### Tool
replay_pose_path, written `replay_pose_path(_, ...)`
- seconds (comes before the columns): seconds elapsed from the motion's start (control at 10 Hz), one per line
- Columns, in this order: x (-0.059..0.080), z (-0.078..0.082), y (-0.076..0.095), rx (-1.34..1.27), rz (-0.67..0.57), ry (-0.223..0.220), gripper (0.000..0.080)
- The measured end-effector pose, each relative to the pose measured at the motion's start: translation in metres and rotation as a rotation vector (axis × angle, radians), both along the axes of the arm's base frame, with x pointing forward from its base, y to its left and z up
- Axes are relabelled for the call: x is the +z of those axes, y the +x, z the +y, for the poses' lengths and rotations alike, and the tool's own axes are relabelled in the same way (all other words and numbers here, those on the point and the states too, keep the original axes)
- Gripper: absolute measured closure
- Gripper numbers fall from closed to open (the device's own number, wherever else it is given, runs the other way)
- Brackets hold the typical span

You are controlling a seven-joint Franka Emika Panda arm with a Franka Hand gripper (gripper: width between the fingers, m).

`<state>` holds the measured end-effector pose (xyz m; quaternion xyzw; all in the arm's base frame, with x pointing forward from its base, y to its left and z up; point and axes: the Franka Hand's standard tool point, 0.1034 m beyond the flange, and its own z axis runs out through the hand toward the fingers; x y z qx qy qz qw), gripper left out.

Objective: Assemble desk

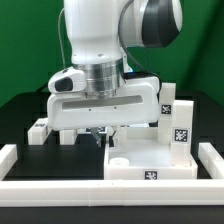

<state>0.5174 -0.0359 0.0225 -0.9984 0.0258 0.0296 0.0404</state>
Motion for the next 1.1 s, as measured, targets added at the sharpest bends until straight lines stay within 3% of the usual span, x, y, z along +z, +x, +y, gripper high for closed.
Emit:
replay_pose_path(0.3,-0.001,-0.006,-0.002,0.203,-0.004,-0.006,0.0738)
replay_pose_path(0.7,0.019,-0.020,0.049,0.638,-0.086,-0.029,0.0738)
replay_pose_path(0.9,0.027,-0.011,0.059,0.816,-0.101,-0.043,0.0738)
replay_pose_path(1.1,0.024,-0.015,0.061,0.969,-0.102,-0.061,0.0738)
